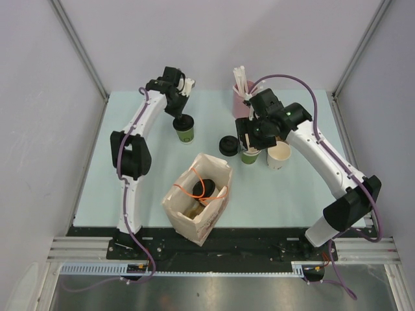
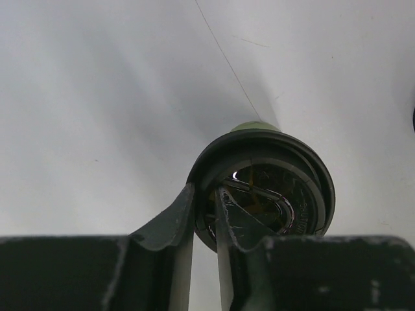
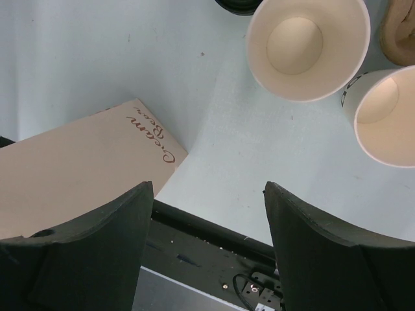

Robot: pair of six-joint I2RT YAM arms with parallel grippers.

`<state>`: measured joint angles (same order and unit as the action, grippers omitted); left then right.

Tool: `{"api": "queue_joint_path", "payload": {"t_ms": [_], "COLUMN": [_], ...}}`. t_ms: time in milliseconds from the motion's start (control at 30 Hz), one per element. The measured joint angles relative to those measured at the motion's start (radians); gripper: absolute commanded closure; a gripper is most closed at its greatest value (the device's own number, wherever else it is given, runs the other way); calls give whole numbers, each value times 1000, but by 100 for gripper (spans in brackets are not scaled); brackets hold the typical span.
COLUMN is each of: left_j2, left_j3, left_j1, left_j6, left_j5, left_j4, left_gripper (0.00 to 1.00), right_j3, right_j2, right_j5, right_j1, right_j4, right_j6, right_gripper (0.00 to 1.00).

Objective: Pack the takeout coffee

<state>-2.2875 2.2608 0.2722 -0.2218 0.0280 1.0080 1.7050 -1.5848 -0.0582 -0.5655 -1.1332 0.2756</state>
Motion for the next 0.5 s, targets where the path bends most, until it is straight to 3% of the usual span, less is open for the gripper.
{"api": "queue_joint_path", "payload": {"t_ms": [33, 67, 500], "left_j2": [3, 4, 85], "left_j3": [-5, -10, -95], "left_j1": [0, 0, 5], "left_j6": [-1, -5, -21], "left_j5": [0, 0, -18], "left_j4": [-5, -7, -9], "left_gripper": [98, 100, 100], "right_j3": [0, 0, -1], "right_j2": [3, 5, 25], "right_j5": [-1, -2, -3], "right_j1": [0, 0, 3], "right_j4": [0, 0, 1], "right_j6": [-1, -2, -7], "right_gripper": [26, 26, 26]}}
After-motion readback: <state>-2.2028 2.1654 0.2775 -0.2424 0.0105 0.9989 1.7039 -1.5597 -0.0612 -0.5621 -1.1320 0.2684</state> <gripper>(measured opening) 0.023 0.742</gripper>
